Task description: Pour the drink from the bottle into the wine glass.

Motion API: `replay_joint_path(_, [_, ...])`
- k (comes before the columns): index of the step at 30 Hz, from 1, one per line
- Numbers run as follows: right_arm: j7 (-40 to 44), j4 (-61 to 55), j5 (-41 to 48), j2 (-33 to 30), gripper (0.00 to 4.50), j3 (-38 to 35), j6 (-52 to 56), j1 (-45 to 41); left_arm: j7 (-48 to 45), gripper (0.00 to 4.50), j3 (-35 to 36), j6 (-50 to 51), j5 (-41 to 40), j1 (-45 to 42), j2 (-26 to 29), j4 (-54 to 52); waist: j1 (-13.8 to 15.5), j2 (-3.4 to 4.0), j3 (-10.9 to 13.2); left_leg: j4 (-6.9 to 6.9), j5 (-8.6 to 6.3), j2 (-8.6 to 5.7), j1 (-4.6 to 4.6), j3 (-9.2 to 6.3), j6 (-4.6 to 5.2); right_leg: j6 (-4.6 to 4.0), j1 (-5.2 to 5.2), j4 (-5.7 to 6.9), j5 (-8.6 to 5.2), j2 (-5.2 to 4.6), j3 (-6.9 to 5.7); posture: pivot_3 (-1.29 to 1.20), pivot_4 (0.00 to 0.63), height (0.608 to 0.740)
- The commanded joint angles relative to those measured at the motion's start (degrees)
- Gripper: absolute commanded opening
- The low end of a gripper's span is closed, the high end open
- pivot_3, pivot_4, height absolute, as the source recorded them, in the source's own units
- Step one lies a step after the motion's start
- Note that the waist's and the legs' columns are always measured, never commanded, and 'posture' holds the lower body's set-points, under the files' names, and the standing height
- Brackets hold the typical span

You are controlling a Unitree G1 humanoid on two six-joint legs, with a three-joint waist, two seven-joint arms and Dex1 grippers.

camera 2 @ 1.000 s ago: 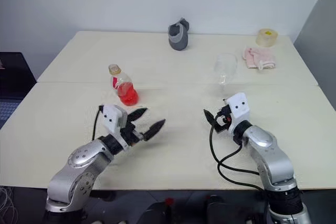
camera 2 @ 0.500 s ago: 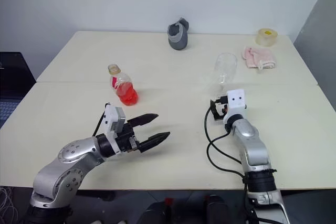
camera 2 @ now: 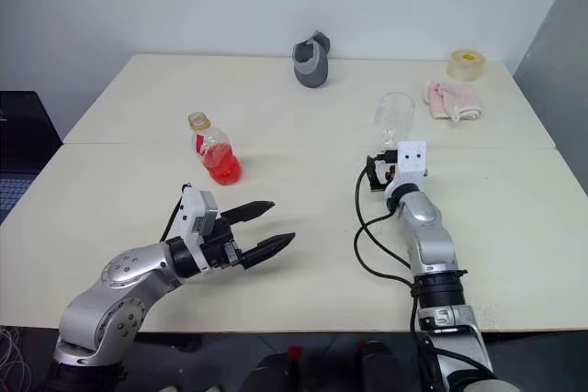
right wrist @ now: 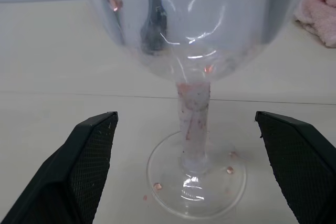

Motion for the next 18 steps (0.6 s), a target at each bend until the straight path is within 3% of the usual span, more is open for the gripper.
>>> replay_joint_path(1, [-0.62,2.79,-0.41,0.25,4.5,-1.03,-3.71,-2.78,-0.21,4.47,0.26,-1.58,0.33,-0.61,-0.04,-0.52,-0.02,0.0,0.0,0.0,0.0,0.0,0.0,0.0,0.0,0.0,0.0,0.0,0.0,0.0,0.0,0.0,0.15,0.74])
replay_joint_path(15, [-3.21,18.01,-1.2,1.36,4.5,-2.79,-12.76,-9.43,0.57,4.47,0.19,-1.55,0.66,-1.51,-0.39,-0.16,-0.25,0.01,0.01,-0.01,0.0,0.0,-0.01,0.0,-0.01,-0.01,-0.01,0.01,0.0,0.0,0.0,0.0,0.15,0.74])
replay_joint_path(18, [-2.35,18.21,-0.46,1.36,3.51,-3.13,-13.74,-9.67,0.76,4.5,0.07,-1.48,0.74,-1.84,-0.55,-0.11,-0.31,0.01,0.01,0.0,0.01,0.01,0.0,0.0,-0.01,-0.01,-0.01,0.01,0.0,0.0,0.01,0.0,0.15,0.74])
